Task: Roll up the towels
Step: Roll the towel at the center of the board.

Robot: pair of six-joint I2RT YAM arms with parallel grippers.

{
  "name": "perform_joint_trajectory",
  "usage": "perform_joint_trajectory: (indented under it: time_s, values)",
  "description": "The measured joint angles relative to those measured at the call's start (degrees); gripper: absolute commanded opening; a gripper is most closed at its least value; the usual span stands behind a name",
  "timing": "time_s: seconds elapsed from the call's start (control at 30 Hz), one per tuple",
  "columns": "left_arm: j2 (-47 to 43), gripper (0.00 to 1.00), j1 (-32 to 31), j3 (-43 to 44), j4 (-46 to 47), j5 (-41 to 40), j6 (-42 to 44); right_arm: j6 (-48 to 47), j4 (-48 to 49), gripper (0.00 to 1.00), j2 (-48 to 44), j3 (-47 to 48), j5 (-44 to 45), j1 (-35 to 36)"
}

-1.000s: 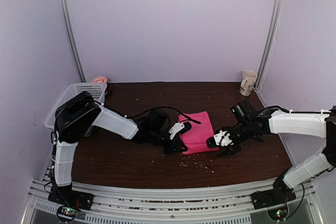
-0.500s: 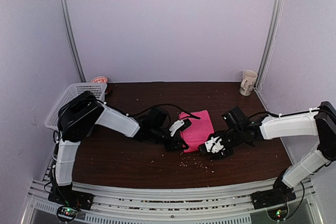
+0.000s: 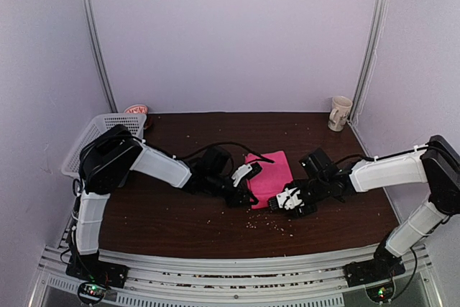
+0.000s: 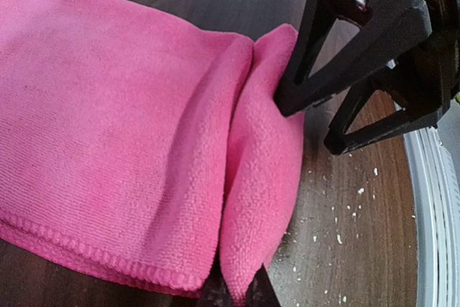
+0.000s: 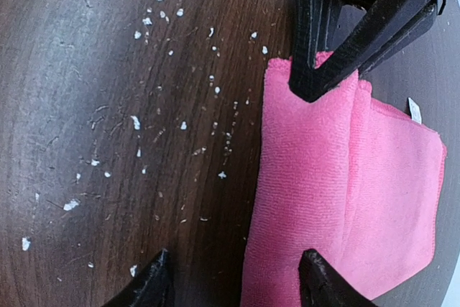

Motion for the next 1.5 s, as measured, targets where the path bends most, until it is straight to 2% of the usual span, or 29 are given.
perform_joint_trajectory:
  time_s: [0.1, 0.87, 1.1, 1.5]
  values:
    - [0.0, 0.0, 0.04, 0.02, 0.0, 0.0, -0.04, 0.52, 0.39, 0.59, 0.52, 0.02, 0.46, 0.04]
    - [-1.22, 0.46, 0.96, -0.68, -0.7, -1.68, -0.11, 4.59, 3.78, 0.54, 3.82, 2.38, 5.29, 0.24]
    - [-5.14, 0.52, 1.4, -4.04, -0.9, -4.07, 1.05, 5.81, 3.82, 0.49, 4.96, 3.52, 6.56, 0.24]
    - [-11.89, 0.56, 1.53, -10.19, 0.02, -5.33, 3.23, 9.05, 2.97, 0.28, 9.11, 8.57, 8.68, -0.13]
